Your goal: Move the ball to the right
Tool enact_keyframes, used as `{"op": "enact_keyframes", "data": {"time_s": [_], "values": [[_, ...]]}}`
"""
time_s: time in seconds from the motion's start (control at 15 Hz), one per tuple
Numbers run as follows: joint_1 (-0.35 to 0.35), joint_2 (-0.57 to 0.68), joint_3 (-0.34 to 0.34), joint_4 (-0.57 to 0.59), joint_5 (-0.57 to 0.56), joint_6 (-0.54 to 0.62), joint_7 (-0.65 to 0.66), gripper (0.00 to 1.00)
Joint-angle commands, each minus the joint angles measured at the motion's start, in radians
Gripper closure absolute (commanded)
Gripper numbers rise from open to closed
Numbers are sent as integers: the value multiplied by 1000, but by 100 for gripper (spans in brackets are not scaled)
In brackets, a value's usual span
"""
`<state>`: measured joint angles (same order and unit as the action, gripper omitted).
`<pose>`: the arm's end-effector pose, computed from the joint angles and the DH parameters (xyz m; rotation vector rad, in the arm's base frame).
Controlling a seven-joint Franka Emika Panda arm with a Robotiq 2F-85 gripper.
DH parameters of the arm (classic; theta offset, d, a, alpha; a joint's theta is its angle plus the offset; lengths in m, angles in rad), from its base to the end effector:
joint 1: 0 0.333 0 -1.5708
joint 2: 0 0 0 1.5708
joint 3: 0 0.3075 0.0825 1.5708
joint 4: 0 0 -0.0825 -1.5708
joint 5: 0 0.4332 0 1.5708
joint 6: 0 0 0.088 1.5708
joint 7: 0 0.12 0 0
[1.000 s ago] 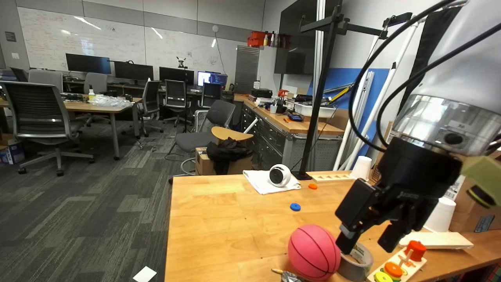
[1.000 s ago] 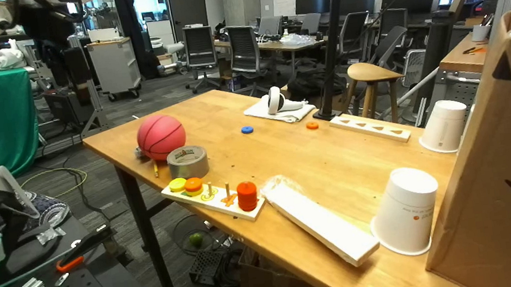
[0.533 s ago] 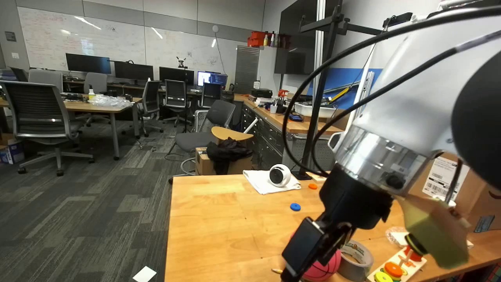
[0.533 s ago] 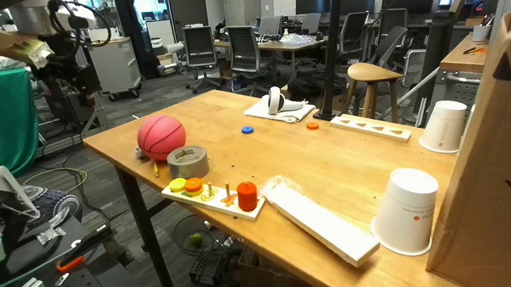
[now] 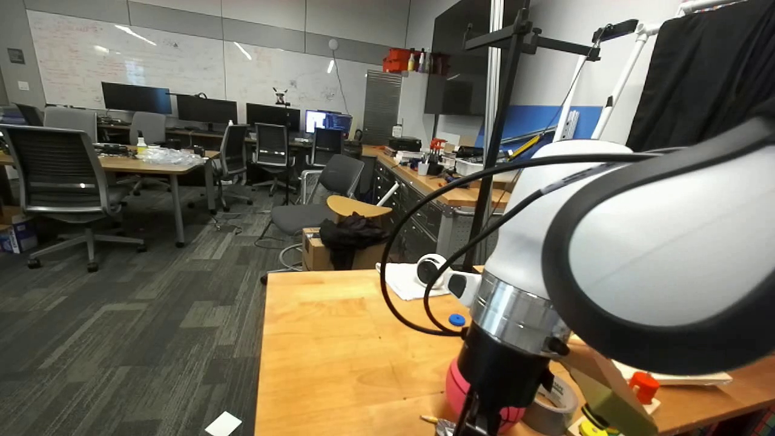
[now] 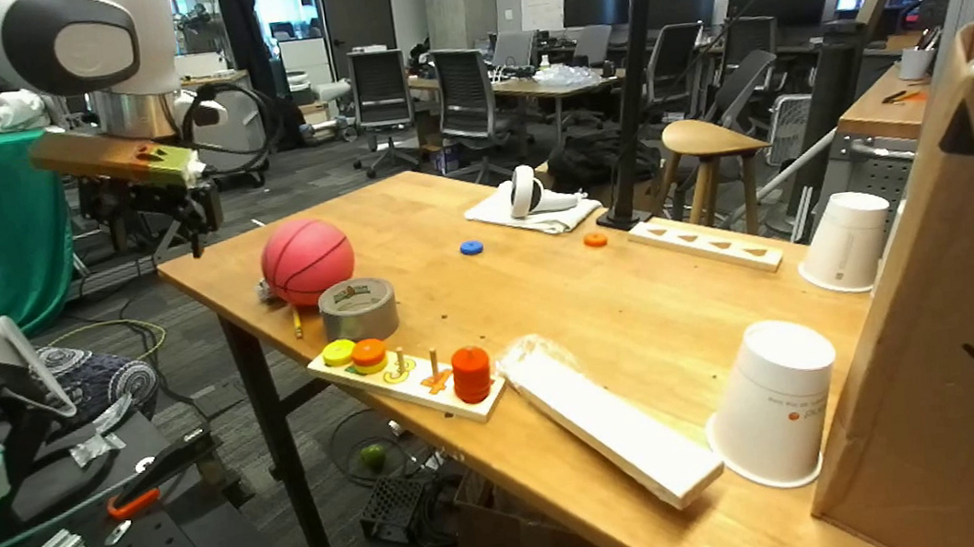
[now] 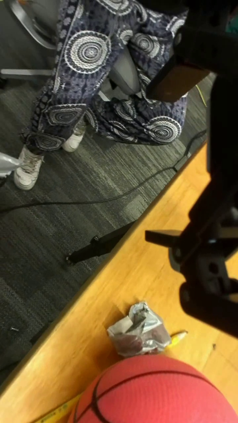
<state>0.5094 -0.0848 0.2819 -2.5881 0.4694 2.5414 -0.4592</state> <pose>0.3356 0.3323 0.2293 -2.6251 -1.2126 0.0042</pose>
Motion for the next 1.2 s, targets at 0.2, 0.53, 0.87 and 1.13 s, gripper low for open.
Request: {"op": "enact_keyframes", "data": {"time_s": [0.2,0.53,0.87,1.13], "values": [[-174,79,-52,126,-223,-173,-172,0],[-292,-26,-104,177,-634,-206,4,0],[-333,-167,-77,126,-852,-150,270,0],[-259,-160,-26,71,-677,-165,426,0]]}}
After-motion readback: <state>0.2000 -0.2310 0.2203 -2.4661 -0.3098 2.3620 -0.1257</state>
